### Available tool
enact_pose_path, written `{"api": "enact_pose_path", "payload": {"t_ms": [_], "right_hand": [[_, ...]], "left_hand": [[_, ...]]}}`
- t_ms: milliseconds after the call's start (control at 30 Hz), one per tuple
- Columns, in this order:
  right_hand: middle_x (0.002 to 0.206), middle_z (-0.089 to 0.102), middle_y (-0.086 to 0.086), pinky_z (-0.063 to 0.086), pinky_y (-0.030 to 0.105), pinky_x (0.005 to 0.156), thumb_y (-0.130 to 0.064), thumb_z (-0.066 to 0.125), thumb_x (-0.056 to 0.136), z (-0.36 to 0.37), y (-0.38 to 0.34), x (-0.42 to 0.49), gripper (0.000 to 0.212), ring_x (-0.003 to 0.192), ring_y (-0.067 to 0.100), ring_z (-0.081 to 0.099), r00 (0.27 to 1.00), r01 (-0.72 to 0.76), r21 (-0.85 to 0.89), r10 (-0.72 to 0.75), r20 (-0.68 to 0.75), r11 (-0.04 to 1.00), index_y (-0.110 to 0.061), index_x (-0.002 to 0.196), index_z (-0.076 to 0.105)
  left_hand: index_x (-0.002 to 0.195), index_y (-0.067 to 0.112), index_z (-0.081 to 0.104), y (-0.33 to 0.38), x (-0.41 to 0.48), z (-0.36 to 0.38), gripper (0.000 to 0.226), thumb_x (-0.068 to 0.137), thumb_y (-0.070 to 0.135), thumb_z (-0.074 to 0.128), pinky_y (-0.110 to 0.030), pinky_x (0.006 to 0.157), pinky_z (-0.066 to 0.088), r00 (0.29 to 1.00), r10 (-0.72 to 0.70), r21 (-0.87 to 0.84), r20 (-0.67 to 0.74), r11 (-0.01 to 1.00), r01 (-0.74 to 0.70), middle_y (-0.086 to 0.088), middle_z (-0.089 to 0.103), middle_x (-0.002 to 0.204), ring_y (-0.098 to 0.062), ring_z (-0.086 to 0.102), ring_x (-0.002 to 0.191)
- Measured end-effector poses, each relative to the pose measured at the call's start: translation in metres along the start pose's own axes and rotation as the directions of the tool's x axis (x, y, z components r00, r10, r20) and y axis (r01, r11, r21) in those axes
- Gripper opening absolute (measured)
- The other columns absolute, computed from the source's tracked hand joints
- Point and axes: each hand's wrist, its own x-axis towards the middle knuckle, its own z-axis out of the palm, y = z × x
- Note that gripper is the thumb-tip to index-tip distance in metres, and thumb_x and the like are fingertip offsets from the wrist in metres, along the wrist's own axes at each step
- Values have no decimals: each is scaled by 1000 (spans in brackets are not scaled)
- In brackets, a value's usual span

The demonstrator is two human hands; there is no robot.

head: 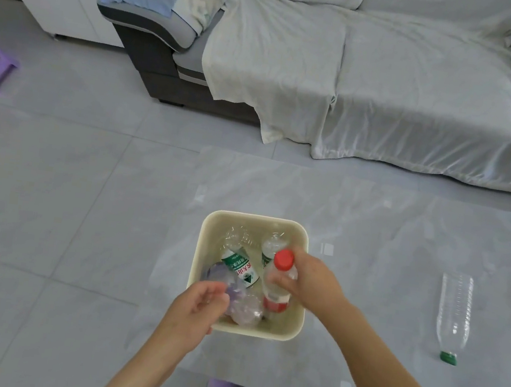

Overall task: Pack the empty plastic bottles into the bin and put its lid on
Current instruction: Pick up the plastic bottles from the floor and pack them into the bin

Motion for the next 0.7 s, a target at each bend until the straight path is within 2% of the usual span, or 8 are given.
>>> {"api": "enact_pose_path", "payload": {"t_ms": [67, 100, 167, 267, 400, 467, 600, 700], "right_hand": [[115, 57, 1, 45, 33, 86, -44, 63, 79, 27, 20, -1, 49, 110, 24, 52, 992, -17, -71, 25, 125, 997, -24, 121, 47], [126, 52, -1, 41, 31, 94, -44, 63, 78, 34, 25, -4, 58, 118, 21, 46, 993, 6, -67, 2, 115, 998, -25, 129, 43], [137, 43, -5, 33, 26, 102, -45, 66, 75, 32, 28, -13, 74, 127, 17, 37, 998, 62, 42, -62, 0, 997, -24, 138, 33], [134, 37, -17, 28, 23, 103, -48, 70, 73, 8, 42, -29, 82, 125, 4, 32, 983, 58, 209, -19, -184, 976, -26, 140, 30], [141, 41, -3, 42, 42, 103, -71, 46, 73, -16, 106, -56, 85, 130, 16, 40, 934, -111, 282, 198, -298, 953, -23, 141, 30], [141, 41, 2, 43, 43, 102, -74, 38, 73, -24, 147, -76, 87, 129, 18, 42, 898, -202, 310, 302, -321, 929, -21, 141, 30], [141, 39, 4, 38, 36, 104, -62, 47, 79, -44, 239, -118, 77, 129, 20, 42, 829, -370, 364, 481, -287, 855, -19, 141, 31], [143, 37, 7, 35, 38, 105, -53, 57, 81, -60, 319, -141, 73, 130, 24, 41, 767, -510, 338, 596, -238, 791, -18, 141, 31]], "left_hand": [[108, 23, 62, 2, -2, 4, 20, 88, 22, 58, -23, 68, 48, 1000, 12, -6, 6, 1000, -12, 8, 63, 108, -5, 58, 94], [107, 24, 62, 4, -3, 5, 19, 88, 21, 58, -22, 69, 49, 1000, 22, -10, 5, 1000, -22, 11, 63, 107, -3, 58, 93], [106, 23, 63, 9, -2, 8, 19, 88, 19, 58, -22, 70, 49, 999, 44, -16, -15, 999, -45, 12, 63, 105, 2, 59, 90], [105, 16, 64, 15, 0, 22, 18, 88, 13, 59, -20, 72, 47, 994, 99, -26, -41, 995, -100, 7, 66, 103, 3, 61, 86], [98, 20, 64, 26, 4, 74, 14, 87, 12, 60, -15, 66, 48, 987, 132, 13, 91, 991, -134, 5, 68, 97, -6, 63, 83], [92, 23, 63, 31, 7, 115, 14, 86, 11, 61, -15, 65, 48, 974, 151, 63, 166, 985, -163, 4, 67, 95, -10, 62, 80], [89, 27, 58, 42, 4, 215, 17, 87, 10, 60, -9, 52, 44, 935, 171, 118, 311, 969, -216, 4, 62, 95, -8, 56, 73], [97, 31, 53, 44, 5, 306, 19, 87, 16, 58, -16, 58, 46, 912, 120, 174, 392, 964, -201, 10, 59, 99, -5, 58, 76]]}}
